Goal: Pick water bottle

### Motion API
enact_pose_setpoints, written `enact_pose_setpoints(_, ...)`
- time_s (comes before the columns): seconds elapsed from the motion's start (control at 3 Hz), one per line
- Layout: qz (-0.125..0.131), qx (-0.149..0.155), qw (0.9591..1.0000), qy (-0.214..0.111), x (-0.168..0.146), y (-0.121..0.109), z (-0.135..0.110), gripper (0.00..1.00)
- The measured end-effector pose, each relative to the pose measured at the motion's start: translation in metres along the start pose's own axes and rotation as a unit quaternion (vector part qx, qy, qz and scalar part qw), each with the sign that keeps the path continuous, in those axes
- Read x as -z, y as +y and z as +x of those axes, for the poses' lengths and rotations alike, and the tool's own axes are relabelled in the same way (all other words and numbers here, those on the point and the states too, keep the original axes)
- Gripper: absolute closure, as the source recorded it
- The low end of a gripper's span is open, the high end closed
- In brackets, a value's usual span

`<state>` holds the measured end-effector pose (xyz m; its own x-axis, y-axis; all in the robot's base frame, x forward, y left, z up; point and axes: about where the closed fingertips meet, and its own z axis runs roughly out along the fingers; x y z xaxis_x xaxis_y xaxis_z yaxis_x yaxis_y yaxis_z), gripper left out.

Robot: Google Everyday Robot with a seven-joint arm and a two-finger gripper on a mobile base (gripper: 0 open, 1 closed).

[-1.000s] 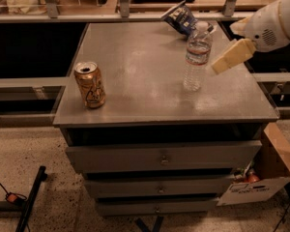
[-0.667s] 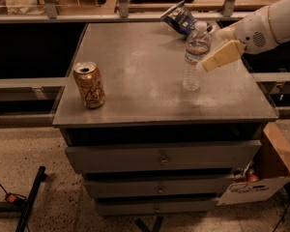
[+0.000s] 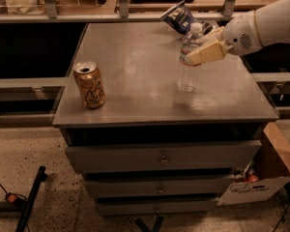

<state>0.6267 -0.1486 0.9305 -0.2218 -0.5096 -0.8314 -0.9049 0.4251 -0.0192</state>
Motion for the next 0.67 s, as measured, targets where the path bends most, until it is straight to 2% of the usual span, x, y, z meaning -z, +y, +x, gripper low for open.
enact_pose_setpoints(0.33,-0.006,0.0,0.9998,-0.019,0.002,0.0,-0.008,0.87)
enact_pose_setpoints(0.67,-0.004,0.014,0.9994,-0.032,0.025,0.004,-0.029,1.0)
